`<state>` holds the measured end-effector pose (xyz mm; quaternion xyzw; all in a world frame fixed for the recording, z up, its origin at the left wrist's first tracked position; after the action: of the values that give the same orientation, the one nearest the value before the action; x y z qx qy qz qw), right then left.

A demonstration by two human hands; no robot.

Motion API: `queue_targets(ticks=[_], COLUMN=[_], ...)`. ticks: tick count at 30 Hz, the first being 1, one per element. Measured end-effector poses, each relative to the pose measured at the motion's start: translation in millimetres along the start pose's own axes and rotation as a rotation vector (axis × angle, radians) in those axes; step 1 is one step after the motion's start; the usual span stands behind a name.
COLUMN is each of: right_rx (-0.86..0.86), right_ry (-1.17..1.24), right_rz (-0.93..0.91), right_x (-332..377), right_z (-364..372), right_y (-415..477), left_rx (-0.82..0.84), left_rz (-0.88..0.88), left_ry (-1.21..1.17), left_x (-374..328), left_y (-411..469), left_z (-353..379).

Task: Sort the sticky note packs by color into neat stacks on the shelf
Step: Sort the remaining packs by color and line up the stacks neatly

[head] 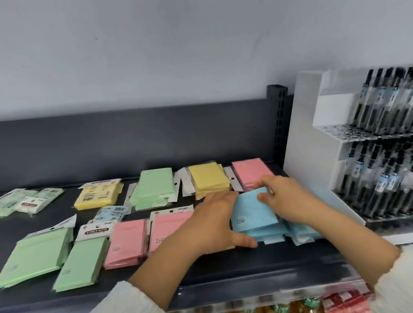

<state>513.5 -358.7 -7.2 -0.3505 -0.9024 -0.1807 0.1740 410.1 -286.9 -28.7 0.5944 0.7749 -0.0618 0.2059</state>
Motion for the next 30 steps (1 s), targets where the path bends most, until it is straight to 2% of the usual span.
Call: queue_targets(ticks=[4, 7, 11, 14, 17, 24, 30], right_rx=[0.041, -0.014, -0.132, -0.118, -0.028, 0.131, 0.28], right_ry=[-0.18, -0.218, -0.111, 0.077, 0.227, 0.406, 0.454], right_rz=[-0.034, -0.039, -0.135, -0.248, -0.35, -0.542, -0.636], right_x=[-4, -2, 21, 56, 102, 208, 282], right_z=[5, 4, -8, -7, 12, 68, 110], right_y=[-2, -5, -4, -5, -6, -21, -53], left_rx=[0.013, 0.031, -0.054, -0.214, -0.389, -0.632, -0.679], left_rz=[0.005, -0.009, 0.011, -0.026, -0.105, -0.376, -0.622], left_ry=[0.048, 0.058, 0.084, 0.039, 0.05, 0.146, 0.223], left_x=[-2, -5, -5, 6, 34, 120, 178], left_y=[7, 6, 0, -13, -37, -138, -242], left_z=[7, 12, -3, -32, -63, -120, -152])
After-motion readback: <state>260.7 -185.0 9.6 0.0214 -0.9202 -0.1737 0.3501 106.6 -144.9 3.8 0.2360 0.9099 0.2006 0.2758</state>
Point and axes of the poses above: each hand's wrist, its own y-axis towards the middle knuckle, its own z-axis out of the palm, x = y × z, the point moved 9 cm from there along y, towards the middle knuckle, and after that the axes turned 7 degrees about -x, right-handed, at the moved point
